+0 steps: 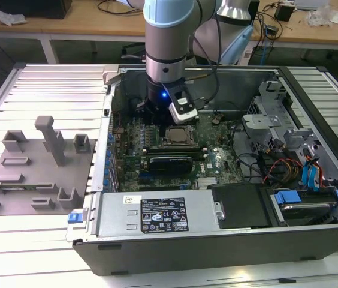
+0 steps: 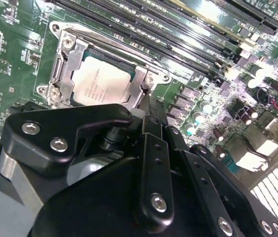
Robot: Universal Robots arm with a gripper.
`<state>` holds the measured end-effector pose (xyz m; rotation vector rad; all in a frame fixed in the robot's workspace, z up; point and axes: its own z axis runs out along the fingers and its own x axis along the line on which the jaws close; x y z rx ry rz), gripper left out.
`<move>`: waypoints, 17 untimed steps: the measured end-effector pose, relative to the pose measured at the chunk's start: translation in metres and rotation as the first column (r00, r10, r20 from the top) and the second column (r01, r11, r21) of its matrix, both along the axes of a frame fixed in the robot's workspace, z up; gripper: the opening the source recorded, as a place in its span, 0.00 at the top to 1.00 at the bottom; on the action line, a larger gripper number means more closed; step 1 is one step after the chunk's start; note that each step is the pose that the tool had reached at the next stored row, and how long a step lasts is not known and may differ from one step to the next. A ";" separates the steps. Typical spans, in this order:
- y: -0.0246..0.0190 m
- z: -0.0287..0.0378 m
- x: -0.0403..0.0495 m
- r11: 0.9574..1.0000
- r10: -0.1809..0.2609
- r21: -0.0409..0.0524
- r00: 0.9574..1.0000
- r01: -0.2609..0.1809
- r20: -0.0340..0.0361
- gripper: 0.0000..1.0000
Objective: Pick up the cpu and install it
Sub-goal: 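Close the cpu cover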
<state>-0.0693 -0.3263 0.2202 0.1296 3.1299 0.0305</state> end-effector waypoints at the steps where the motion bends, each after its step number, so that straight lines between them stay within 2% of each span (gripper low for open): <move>1: 0.0000 0.0024 0.0000 1.000 0.000 0.000 1.000 0.000 0.001 0.89; 4: 0.0000 0.0026 0.0008 1.000 0.000 -0.001 1.000 0.000 0.000 0.89; 6: 0.0000 0.0025 0.0132 1.000 0.000 -0.001 1.000 0.000 0.000 0.89; 11: 0.0000 0.0025 0.0377 1.000 0.000 -0.001 1.000 0.000 -0.002 0.89; 13: -0.0001 0.0026 0.0440 1.000 0.000 0.000 1.000 0.000 -0.003 0.89; 17: 0.0000 0.0078 0.0443 1.000 0.000 0.000 1.000 0.000 -0.003 0.89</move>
